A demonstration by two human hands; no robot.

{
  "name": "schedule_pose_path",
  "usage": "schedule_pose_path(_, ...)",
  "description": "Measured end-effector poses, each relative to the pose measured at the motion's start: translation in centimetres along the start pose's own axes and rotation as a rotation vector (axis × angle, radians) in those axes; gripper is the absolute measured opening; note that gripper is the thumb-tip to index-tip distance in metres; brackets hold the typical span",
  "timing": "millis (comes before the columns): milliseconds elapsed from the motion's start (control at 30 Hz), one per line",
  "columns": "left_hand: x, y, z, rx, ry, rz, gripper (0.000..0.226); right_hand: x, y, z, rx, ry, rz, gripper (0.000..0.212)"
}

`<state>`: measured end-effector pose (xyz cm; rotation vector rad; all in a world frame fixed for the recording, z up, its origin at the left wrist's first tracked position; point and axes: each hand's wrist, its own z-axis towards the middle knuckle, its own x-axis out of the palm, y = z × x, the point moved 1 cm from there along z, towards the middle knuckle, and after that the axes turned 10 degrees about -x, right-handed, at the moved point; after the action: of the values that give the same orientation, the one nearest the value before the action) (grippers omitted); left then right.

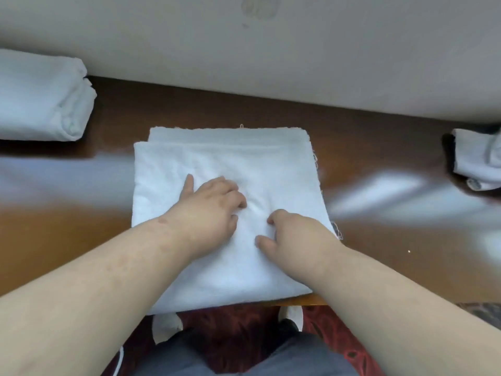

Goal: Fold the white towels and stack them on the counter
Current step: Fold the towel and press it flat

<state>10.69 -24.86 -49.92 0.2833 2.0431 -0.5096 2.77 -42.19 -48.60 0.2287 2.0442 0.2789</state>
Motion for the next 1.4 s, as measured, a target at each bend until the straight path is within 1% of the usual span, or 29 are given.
schedule_pose_path(67,0.7,0.9,-1.0,0.081,-0.061,-0.16,0.032,-0.6,-0.2,0.1,0.002,0.06,0.083,0.043)
schedule_pose_path(100,0.4,1.7,-1.4,0.108,-0.138,-0.271,0.03,-1.4,-0.6,0.7,-0.005,0.039,0.136,0.036)
schedule_pose_path(133,0.0,2.9,-1.3,0.081,-0.24,-0.353,0.029,-2.4,-1.3,1.6,-0.01,-0.037,0.187,0.03)
schedule_pose_path(167,-0.5,4.5,-0.8,-0.021,-0.349,-0.395,0.03,-3.6,-2.1,2.6,-0.013,-0.165,0.239,0.025)
schedule_pose_path(200,-1.1,6.3,-0.2,-0.18,-0.431,-0.398,0.036,-4.7,-3.1,3.7,-0.027,-0.296,0.251,0.027)
schedule_pose_path(233,-1.7,8.2,0.5,-0.357,-0.456,-0.381,0.046,-5.7,-4.0,4.9,-0.05,-0.364,0.22,0.037)
schedule_pose_path(267,-2.1,9.8,1.1,-0.515,-0.434,-0.359,0.056,-6.3,-4.8,6.1,-0.067,-0.356,0.162,0.047)
schedule_pose_path(300,-2.2,11.1,1.5,-0.613,-0.391,-0.363,0.063,-6.5,-5.3,7.1,-0.068,-0.309,0.109,0.055)
schedule_pose_path(333,-2.1,11.9,1.8,-0.64,-0.356,-0.395,0.066,-6.6,-5.7,8.0,-0.056,-0.266,0.065,0.057)
schedule_pose_path(367,-1.9,12.4,2.0,-0.62,-0.356,-0.446,0.065,-6.5,-6.1,8.6,-0.051,-0.265,0.039,0.055)
schedule_pose_path(433,-1.6,12.9,2.1,-0.574,-0.449,-0.55,0.063,-6.4,-6.7,9.0,-0.047,-0.333,-0.008,0.047)
schedule_pose_path(467,-1.6,12.9,2.2,-0.583,-0.499,-0.604,0.062,-6.3,-6.9,9.0,-0.037,-0.361,-0.03,0.045)
schedule_pose_path(500,-1.8,12.8,2.2,-0.601,-0.516,-0.659,0.061,-6.3,-7.2,9.1,-0.018,-0.364,-0.04,0.044)
schedule_pose_path(533,-1.9,12.6,2.4,-0.61,-0.498,-0.716,0.057,-6.3,-7.6,9.2,0.008,-0.346,-0.033,0.042)
schedule_pose_path(600,-2.0,12.3,2.7,-0.601,-0.43,-0.85,0.037,-6.3,-8.2,9.6,0.016,-0.34,0.032,0.032)
schedule_pose_path(667,-2.1,11.8,2.7,-0.581,-0.431,-0.94,0.029,-6.2,-8.6,10.0,-0.043,-0.425,0.054,0.021)
schedule_pose_path(733,-2.2,11.7,2.6,-0.547,-0.485,-0.935,0.03,-6.0,-8.8,10.3,-0.076,-0.481,0.062,0.02)
schedule_pose_path(867,-1.9,11.5,2.7,-0.558,-0.538,-0.845,0.033,-6.1,-9.3,11.2,-0.032,-0.505,0.052,0.02)
schedule_pose_path(933,-2.0,11.7,2.9,-0.587,-0.533,-0.805,0.033,-6.8,-9.5,11.9,-0.026,-0.499,0.013,0.022)
schedule_pose_path(1100,-3.2,11.5,3.7,-0.677,-0.471,-0.637,0.041,-7.3,-9.5,13.3,0.045,-0.415,-0.056,0.025)
schedule_pose_path(1233,-3.5,11.7,4.0,-0.728,-0.396,-0.544,0.049,-7.3,-9.5,13.0,0.039,-0.374,0.06,0.036)
schedule_pose_path(1333,-3.5,11.5,4.1,-0.723,-0.385,-0.557,0.047,-7.3,-9.4,11.8,0.007,-0.344,0.088,0.052)
schedule_pose_path(1400,-3.4,11.2,4.0,-0.687,-0.404,-0.591,0.042,-7.3,-9.2,11.5,0.017,-0.303,0.062,0.056)
